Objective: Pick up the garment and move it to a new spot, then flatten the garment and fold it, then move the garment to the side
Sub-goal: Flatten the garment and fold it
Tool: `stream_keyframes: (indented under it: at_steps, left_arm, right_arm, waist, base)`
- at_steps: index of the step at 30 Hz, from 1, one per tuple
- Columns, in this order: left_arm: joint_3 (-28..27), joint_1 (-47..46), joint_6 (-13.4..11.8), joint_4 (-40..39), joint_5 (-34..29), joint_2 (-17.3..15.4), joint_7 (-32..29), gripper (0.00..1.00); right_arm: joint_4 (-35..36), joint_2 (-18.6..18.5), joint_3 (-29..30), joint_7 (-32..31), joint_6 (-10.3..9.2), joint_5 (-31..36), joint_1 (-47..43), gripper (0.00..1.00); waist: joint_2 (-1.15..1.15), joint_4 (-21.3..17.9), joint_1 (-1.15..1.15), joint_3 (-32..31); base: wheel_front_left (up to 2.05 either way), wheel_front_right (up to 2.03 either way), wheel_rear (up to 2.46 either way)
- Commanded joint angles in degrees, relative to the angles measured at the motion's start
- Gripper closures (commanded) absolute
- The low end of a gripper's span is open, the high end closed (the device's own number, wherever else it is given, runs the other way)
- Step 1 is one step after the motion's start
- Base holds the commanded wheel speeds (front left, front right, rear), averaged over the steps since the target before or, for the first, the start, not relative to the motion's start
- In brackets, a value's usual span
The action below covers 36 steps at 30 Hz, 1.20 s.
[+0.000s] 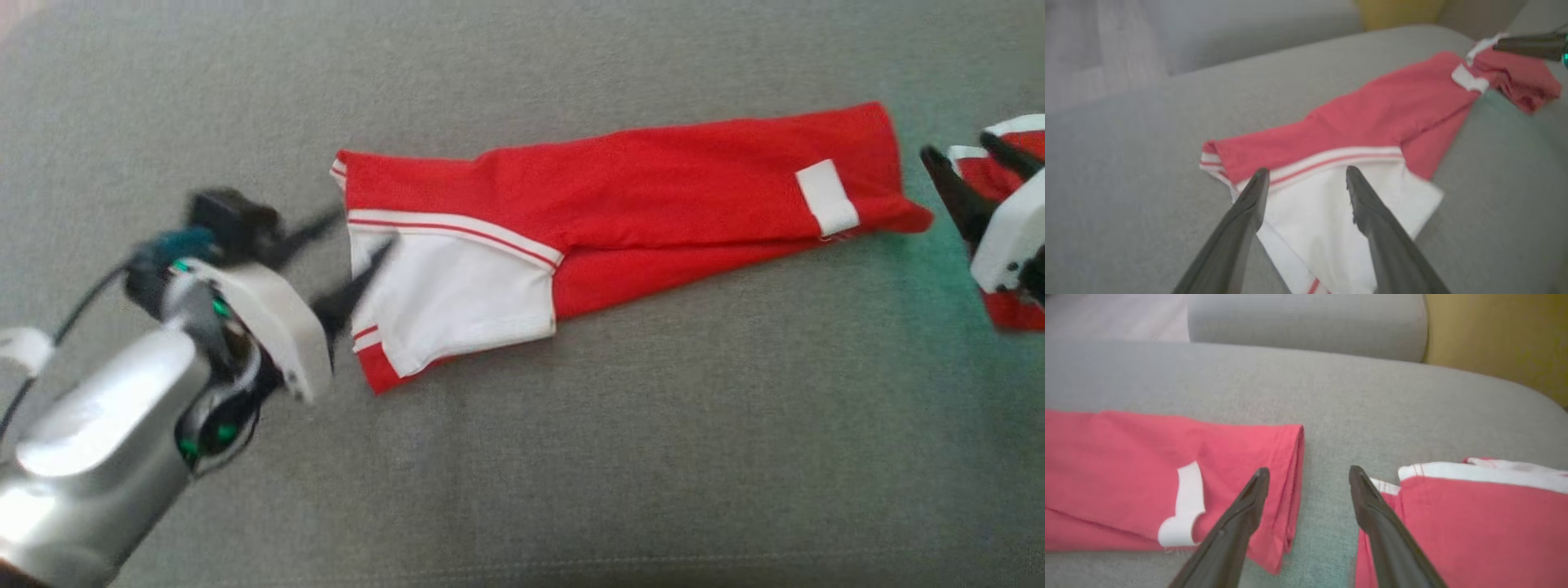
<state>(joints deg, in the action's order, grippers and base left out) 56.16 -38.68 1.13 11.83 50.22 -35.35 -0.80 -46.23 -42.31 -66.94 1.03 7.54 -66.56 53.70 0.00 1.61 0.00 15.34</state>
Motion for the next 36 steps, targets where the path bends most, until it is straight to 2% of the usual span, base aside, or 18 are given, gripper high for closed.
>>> stream_keyframes:
  at_steps: [1, 5, 6, 10, 14, 19, 23, 28, 33, 36]
  left_arm:
    - [-6.68, -1.2, -3.55, 0.3, 0.6, -0.1, 5.5, 0.0]
    - [-12.47, -0.23, -8.82, 2.3, 1.44, 3.51, 13.79, 0.0]
    - [-12.47, -0.23, -8.82, 2.3, 1.44, 3.51, 13.79, 0.0]
    - [-19.34, 2.13, -12.48, 2.55, -0.46, 7.35, 15.7, 0.0]
    - [-28.92, 7.71, -13.73, -1.14, -8.3, 12.2, 15.77, 0.0]
    - [-37.39, 15.92, -11.08, -4.16, -17.68, 18.7, 15.78, 0.0]
    - [-42.57, 21.13, -7.69, -5.59, -24.41, 23.35, 15.78, 0.0]
    - [-47.48, 25.25, -2.82, -5.63, -30.54, 28.27, 15.79, 0.0]
    - [-49.91, 25.63, 1.1, -4.38, -34.13, 30.75, 15.79, 0.0]
    - [-50.84, 24.71, 2.5, -3.99, -35.43, 31.55, 15.79, 0.0]
  right_arm:
    - [-0.04, 0.04, 1.51, 3.85, -0.05, -0.84, 0.78, 0.0]
    - [-1.94, 3.15, 4.6, 11.2, -0.05, -1.09, 1.08, 0.0]
    - [-1.94, 3.15, 4.6, 11.2, -0.05, -1.09, 1.08, 0.0]
    - [-1.77, 7.03, 9.44, 13.79, -0.05, -0.85, 0.3, 0.0]
    - [3.21, 10.9, 20.75, 13.94, -0.05, 5.1, -2.47, 0.0]
    - [10.72, 16.73, 35.8, 13.95, -0.05, 17.75, -12.66, 0.0]
    - [15.89, 21.99, 44.1, 13.96, -0.05, 27.27, -20.31, 0.0]
    - [18.78, 26.68, 49.25, 13.96, -0.05, 34.73, -26.27, 0.0]
    - [18.68, 28.25, 51.68, 13.97, -0.05, 38.77, -27.41, 0.0]
    - [16.29, 28.54, 53.27, 13.91, -0.05, 40.27, -26.24, 0.0]
  waist:
    - [0.0, -1.39, 0.0, -1.61]
    - [0.0, -2.64, 0.0, -3.28]
    - [0.0, -2.64, 0.0, -3.28]
    - [0.0, -4.01, 0.0, -4.8]
    - [0.0, -5.44, 0.0, -5.86]
    - [0.0, -6.3, 0.0, -6.74]
    - [0.0, -6.6, 0.0, -6.83]
    - [0.0, -5.99, 0.0, -6.2]
    - [0.0, -4.69, 0.0, -4.41]
    - [0.0, -3.78, 0.0, -3.05]
  base:
    - [0.0, 0.0, 0.0]
    - [0.0, 0.0, 0.0]
    - [0.0, 0.0, 0.0]
    - [0.0, 0.0, 0.0]
    - [0.0, 0.0, 0.0]
    - [0.0, 0.0, 0.0]
    - [0.0, 0.0, 0.0]
    - [0.0, 0.0, 0.0]
    - [0.0, 0.0, 0.0]
    - [0.0, 0.0, 0.0]
